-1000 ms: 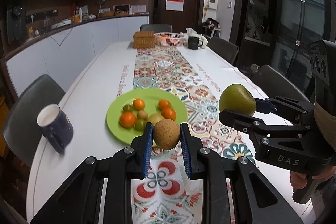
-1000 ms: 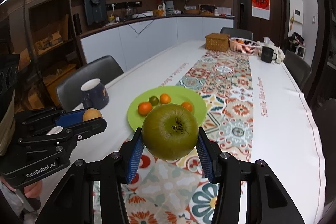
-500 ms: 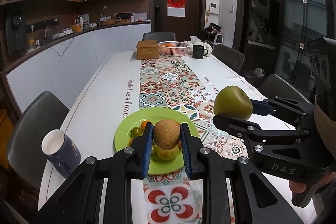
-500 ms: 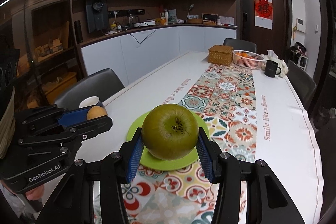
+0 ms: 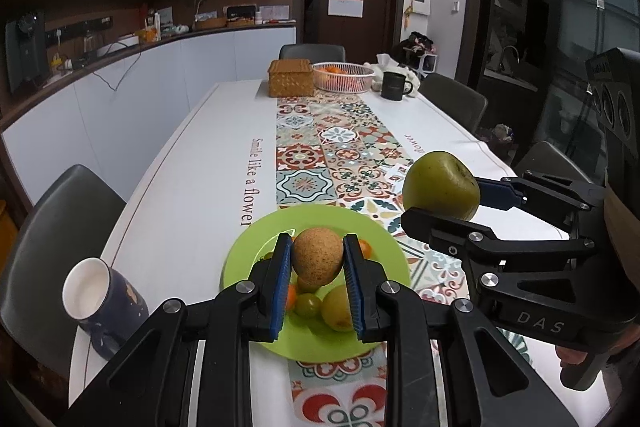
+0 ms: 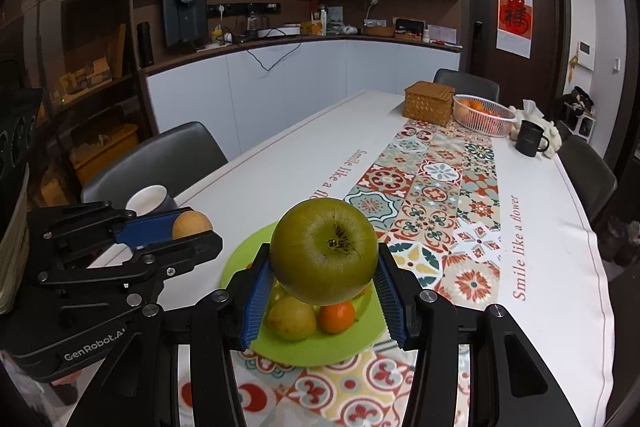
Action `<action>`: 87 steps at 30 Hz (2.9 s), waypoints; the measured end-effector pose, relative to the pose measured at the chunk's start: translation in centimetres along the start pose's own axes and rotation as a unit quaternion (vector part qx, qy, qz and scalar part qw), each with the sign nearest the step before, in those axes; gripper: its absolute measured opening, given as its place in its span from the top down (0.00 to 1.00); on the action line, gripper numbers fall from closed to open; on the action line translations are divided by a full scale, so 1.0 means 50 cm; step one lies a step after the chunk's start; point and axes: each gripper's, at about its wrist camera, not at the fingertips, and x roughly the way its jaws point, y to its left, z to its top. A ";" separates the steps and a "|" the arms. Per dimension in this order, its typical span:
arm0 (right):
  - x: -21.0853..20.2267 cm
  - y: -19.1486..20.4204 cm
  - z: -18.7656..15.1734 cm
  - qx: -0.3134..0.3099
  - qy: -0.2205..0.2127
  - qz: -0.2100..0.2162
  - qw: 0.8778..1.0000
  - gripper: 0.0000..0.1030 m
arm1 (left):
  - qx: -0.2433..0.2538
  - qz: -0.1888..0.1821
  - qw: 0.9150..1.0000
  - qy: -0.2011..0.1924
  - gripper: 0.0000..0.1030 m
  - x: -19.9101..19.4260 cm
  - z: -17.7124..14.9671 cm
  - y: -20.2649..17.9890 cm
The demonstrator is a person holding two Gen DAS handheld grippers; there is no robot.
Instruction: Organize fruits
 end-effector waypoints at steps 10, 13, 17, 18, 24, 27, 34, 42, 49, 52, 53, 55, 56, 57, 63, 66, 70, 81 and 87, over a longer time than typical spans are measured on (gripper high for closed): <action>0.106 -0.012 0.010 -0.012 0.044 -0.009 0.999 0.52 | -0.015 -0.007 0.998 0.052 0.75 0.110 0.004 0.045; 0.142 -0.019 0.006 -0.009 0.065 -0.005 0.998 0.52 | -0.019 -0.014 0.997 0.070 0.75 0.141 -0.001 0.057; 0.187 -0.027 -0.003 -0.003 0.090 0.000 0.996 0.52 | -0.017 -0.022 0.995 0.097 0.75 0.179 -0.012 0.064; 0.198 -0.028 -0.006 -0.002 0.096 0.004 0.995 0.52 | -0.015 -0.023 0.994 0.102 0.75 0.187 -0.014 0.065; 0.243 -0.029 -0.024 -0.003 0.118 0.011 0.993 0.52 | -0.008 -0.026 0.992 0.125 0.75 0.220 -0.024 0.073; 0.258 -0.030 -0.030 0.004 0.127 0.016 0.992 0.52 | -0.009 -0.019 0.991 0.129 0.70 0.227 -0.027 0.078; 0.250 -0.037 -0.044 0.019 0.119 0.026 0.992 0.41 | 0.000 0.018 0.995 0.100 0.51 0.186 -0.032 0.081; 0.164 -0.030 -0.050 0.012 0.070 -0.018 0.997 0.36 | 0.001 0.070 0.996 0.059 0.42 0.101 -0.042 0.066; 0.031 -0.023 -0.056 0.036 0.010 -0.059 0.998 0.28 | -0.012 0.081 0.997 0.013 0.32 -0.006 -0.040 0.040; -0.025 -0.012 -0.064 0.041 -0.011 -0.071 0.997 0.25 | -0.014 0.084 0.996 -0.001 0.27 -0.052 -0.046 0.024; -0.039 -0.008 -0.067 0.043 -0.015 -0.074 0.996 0.25 | -0.014 0.083 0.996 -0.004 0.27 -0.064 -0.048 0.020; -0.072 0.000 -0.076 0.050 -0.021 -0.077 0.996 0.23 | -0.015 0.086 0.996 -0.012 0.21 -0.093 -0.056 0.009; -0.090 0.004 -0.084 0.054 -0.025 -0.077 0.995 0.23 | -0.015 0.086 0.996 -0.017 0.21 -0.108 -0.061 0.002; -0.101 0.006 -0.088 0.056 -0.026 -0.078 0.995 0.22 | -0.013 0.089 0.996 -0.022 0.20 -0.122 -0.066 -0.004; -0.185 0.024 -0.127 0.067 -0.039 -0.093 0.993 0.19 | -0.009 0.088 0.995 -0.040 0.15 -0.204 -0.105 -0.040; -0.229 0.034 -0.148 0.069 -0.049 -0.100 0.991 0.18 | -0.009 0.086 0.995 -0.046 0.12 -0.242 -0.128 -0.057; -0.283 0.048 -0.176 0.073 -0.061 -0.113 0.989 0.15 | -0.005 0.092 0.994 -0.052 0.09 -0.288 -0.159 -0.076; -0.394 0.094 -0.241 0.077 -0.088 -0.126 0.985 0.10 | -0.012 0.079 0.994 -0.074 0.02 -0.386 -0.227 -0.112; -0.421 0.111 -0.274 0.076 -0.091 -0.127 0.985 0.10 | -0.016 0.073 0.995 -0.071 0.02 -0.407 -0.257 -0.124</action>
